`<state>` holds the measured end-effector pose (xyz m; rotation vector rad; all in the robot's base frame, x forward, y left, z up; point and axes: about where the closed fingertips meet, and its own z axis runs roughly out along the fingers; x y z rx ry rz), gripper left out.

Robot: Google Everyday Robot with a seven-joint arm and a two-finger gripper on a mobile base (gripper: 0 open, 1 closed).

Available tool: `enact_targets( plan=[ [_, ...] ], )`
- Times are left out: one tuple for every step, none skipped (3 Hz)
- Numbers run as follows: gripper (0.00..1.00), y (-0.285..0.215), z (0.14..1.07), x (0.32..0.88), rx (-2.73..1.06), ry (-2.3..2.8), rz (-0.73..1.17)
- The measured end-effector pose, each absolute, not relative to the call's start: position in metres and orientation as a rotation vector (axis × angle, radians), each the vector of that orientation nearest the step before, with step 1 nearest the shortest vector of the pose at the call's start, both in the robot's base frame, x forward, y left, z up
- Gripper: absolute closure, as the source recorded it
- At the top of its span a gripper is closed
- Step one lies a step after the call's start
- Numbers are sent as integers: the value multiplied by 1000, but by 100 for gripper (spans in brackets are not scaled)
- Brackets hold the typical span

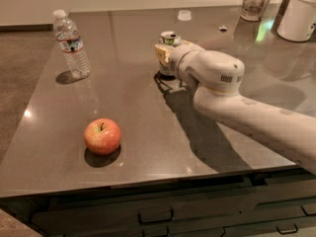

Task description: Place 7up can upright

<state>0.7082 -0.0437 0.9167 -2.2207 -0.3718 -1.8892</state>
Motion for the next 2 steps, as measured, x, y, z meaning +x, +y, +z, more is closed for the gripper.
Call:
enact_targets(
  plan=[
    [61, -41, 904, 706, -2206, -330, -1907],
    [38, -39, 896, 704, -2178, -297, -1934]
  ],
)
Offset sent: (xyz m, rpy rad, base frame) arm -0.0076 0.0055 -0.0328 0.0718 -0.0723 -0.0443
